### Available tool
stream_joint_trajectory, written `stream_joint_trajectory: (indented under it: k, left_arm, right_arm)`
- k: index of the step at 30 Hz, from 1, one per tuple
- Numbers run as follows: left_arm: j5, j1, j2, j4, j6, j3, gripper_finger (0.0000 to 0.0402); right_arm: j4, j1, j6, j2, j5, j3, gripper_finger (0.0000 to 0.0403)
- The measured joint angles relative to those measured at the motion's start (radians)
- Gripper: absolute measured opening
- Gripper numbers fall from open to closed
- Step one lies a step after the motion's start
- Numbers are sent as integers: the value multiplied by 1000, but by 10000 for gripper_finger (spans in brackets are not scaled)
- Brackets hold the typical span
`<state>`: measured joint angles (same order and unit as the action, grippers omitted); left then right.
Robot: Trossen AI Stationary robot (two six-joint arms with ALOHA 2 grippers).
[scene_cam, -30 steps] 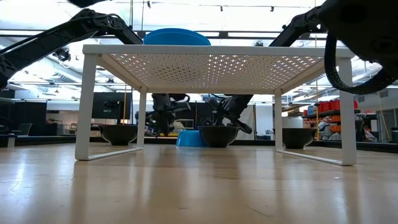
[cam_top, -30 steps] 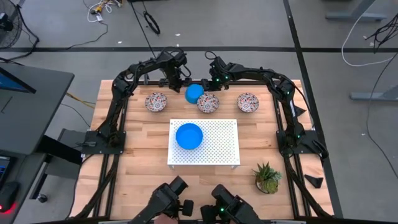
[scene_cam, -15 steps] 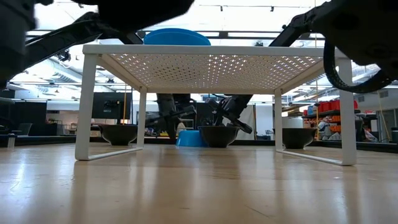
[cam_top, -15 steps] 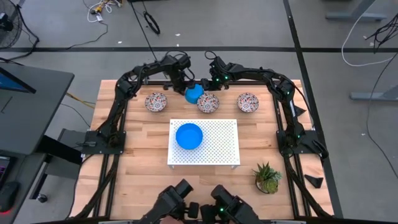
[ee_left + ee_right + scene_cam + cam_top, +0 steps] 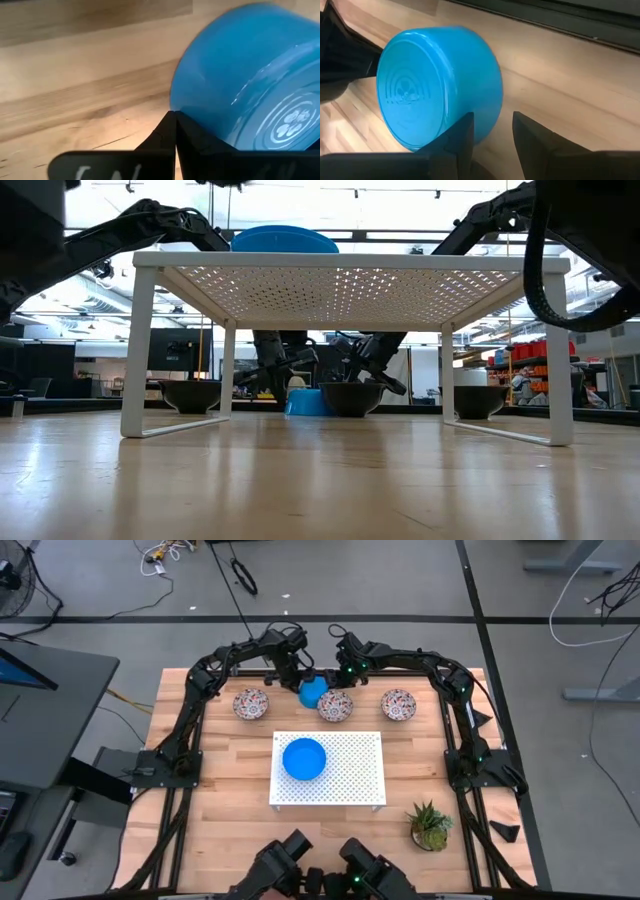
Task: Pick & Place Mini bowls
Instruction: Stack the blue bowl on top of the blue bowl on the shelf
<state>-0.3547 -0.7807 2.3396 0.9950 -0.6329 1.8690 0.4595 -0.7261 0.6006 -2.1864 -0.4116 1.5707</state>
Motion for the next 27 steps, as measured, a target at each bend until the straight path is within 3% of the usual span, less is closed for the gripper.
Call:
stream_joint_trajectory:
  k: [24, 27]
  left_arm:
    - [-12, -2, -41, 43, 25, 0, 3]
    - [-50, -3, -59, 9, 35, 2, 3]
  right_arm:
    - [-18, -7, -15, 0, -59, 0, 139]
    - [2, -9, -3, 0, -37, 0, 139]
